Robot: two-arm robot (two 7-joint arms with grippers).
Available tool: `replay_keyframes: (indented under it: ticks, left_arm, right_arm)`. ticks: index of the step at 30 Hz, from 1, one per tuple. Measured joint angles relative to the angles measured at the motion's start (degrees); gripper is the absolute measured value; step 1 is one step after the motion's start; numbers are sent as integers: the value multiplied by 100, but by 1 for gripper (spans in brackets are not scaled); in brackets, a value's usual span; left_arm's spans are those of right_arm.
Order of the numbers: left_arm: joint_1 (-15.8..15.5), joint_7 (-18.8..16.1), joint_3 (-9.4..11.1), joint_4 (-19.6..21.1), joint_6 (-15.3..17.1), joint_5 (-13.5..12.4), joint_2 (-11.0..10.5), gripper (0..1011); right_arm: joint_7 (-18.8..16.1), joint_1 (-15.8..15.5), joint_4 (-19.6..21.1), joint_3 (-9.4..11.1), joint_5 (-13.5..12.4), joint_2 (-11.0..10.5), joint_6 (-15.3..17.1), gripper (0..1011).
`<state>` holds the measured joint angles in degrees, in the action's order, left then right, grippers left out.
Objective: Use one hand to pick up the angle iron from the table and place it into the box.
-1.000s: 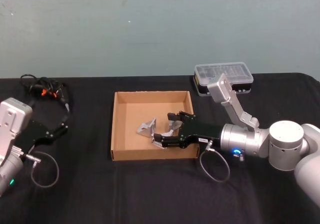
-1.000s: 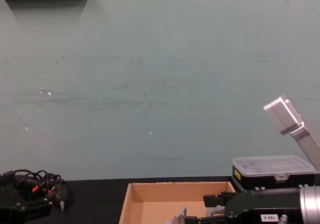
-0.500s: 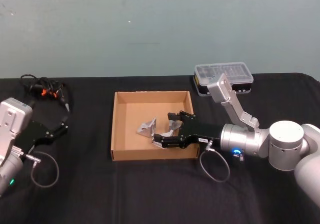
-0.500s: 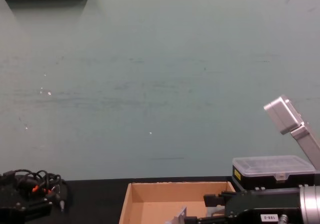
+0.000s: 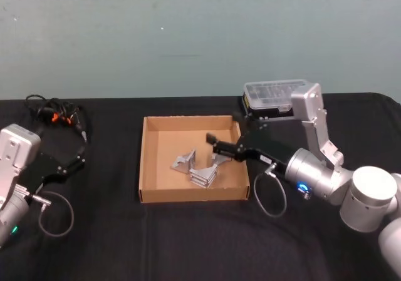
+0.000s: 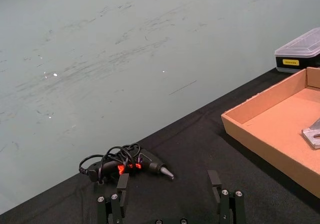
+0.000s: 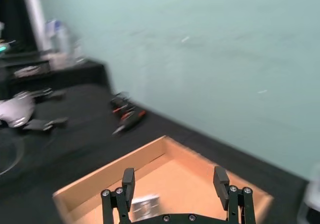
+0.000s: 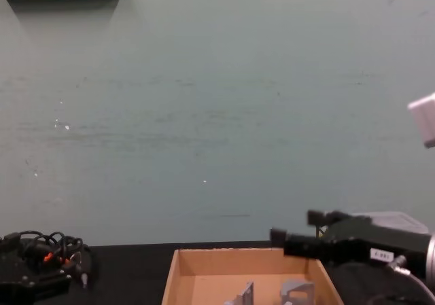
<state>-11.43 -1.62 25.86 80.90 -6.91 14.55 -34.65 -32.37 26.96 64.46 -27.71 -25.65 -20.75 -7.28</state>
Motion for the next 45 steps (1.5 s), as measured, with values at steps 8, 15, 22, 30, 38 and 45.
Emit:
replay_keyframes:
  ticks: [8,15,22,30,38,45]
  left_arm:
    - [0,0,0,0,0,0,0,1000]
    - [0,0,0,0,0,0,0,1000]
    - [0,0,0,0,0,0,0,1000]
    - [0,0,0,0,0,0,0,1000]
    - [0,0,0,0,0,0,0,1000]
    - [0,0,0,0,0,0,0,1000]
  right_arm:
    - [1361,-640,563,418,425,164,-367,1003]
    - [1837,-978,785,560,644,225,-235,1003]
    - [1966,-1110,805,653,747,269,-20,1003]
    - [1959,-1124,802,719,763,297,97,1003]
    - [1953,-1124,797,707,762,293,86,1003]
    - [1947,-1121,793,701,761,290,76,1003]
